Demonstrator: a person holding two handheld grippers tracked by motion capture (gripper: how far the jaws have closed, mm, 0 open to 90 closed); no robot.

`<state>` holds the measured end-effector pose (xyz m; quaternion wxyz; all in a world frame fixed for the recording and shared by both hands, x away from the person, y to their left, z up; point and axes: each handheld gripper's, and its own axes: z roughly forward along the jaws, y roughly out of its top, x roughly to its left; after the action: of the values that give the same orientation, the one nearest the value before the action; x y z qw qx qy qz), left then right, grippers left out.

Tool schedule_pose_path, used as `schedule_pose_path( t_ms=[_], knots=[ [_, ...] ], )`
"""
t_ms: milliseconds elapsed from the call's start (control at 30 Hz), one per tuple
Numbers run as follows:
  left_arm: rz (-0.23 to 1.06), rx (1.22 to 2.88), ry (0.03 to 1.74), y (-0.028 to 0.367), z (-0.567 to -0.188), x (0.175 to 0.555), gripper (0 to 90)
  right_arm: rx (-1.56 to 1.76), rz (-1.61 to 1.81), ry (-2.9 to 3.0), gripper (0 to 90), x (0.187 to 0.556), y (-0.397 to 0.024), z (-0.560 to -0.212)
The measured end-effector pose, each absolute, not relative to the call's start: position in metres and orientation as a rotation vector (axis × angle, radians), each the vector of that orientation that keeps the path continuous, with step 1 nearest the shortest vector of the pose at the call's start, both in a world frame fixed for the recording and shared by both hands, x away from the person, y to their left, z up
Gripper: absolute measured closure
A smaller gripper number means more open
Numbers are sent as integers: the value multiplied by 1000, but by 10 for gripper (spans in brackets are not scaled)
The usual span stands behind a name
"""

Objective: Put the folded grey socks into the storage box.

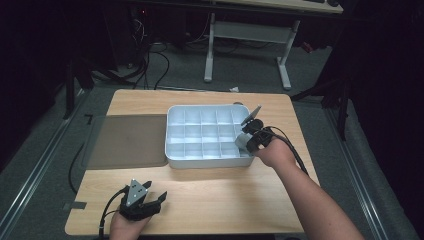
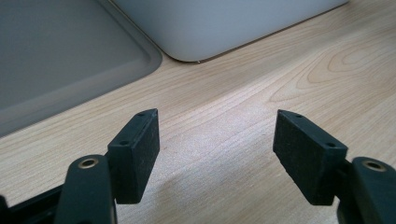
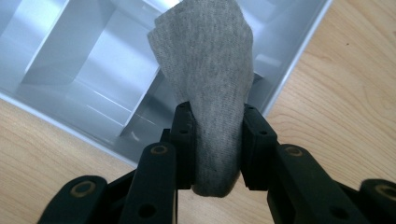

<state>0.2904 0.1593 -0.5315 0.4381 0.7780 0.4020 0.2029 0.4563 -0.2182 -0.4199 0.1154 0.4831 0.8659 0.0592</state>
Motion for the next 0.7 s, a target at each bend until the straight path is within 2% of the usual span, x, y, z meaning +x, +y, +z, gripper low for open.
schedule_pose_path(
  t_ms=[700],
  knots=[
    [482, 1934, 1016, 161, -532, 293, 322, 1409, 76, 2631, 721, 466, -212, -450]
  ],
)
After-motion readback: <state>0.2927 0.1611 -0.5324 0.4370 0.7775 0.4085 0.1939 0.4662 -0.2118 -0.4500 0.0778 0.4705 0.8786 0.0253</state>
